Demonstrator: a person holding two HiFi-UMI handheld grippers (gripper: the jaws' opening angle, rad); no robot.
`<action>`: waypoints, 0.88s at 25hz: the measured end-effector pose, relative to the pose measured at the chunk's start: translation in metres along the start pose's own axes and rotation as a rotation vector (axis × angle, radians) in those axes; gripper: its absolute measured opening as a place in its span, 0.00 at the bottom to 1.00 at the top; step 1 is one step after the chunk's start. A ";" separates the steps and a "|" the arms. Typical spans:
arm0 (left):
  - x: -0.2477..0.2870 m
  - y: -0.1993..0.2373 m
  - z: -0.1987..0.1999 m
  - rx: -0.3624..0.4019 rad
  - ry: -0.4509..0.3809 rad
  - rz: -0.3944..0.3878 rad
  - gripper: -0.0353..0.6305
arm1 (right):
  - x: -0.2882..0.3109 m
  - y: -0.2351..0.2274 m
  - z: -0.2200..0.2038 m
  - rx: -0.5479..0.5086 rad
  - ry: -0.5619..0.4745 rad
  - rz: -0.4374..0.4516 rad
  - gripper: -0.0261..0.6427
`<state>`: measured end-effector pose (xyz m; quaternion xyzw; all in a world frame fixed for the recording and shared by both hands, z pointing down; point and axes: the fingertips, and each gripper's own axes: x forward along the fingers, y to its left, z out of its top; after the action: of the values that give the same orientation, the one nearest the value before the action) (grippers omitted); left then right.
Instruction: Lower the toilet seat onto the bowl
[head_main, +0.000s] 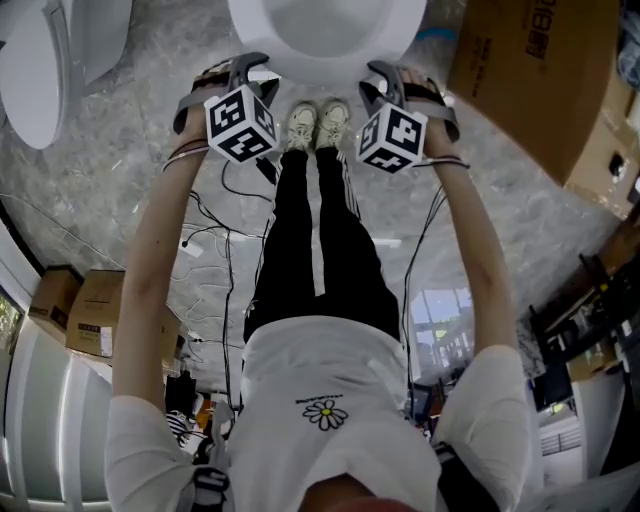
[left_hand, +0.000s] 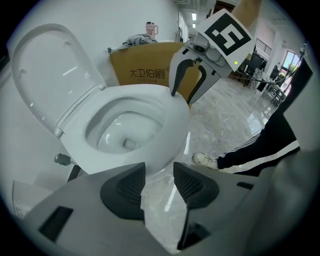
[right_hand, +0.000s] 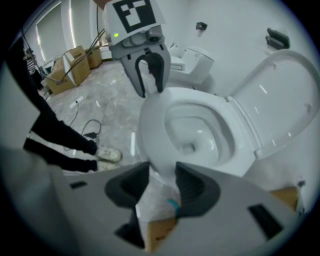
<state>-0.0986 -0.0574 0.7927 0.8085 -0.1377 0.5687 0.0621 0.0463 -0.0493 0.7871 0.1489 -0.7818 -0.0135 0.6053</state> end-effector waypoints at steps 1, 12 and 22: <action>0.005 -0.001 -0.001 -0.003 0.002 -0.005 0.34 | 0.004 0.002 -0.002 0.001 0.005 0.005 0.32; 0.037 -0.008 -0.014 -0.064 0.034 -0.041 0.34 | 0.039 0.014 -0.013 -0.003 0.041 0.034 0.31; 0.041 -0.007 -0.013 -0.146 0.031 -0.055 0.34 | 0.045 0.016 -0.016 0.006 0.044 0.049 0.31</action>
<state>-0.0954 -0.0534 0.8363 0.7964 -0.1559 0.5677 0.1387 0.0477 -0.0430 0.8368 0.1320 -0.7717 0.0070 0.6221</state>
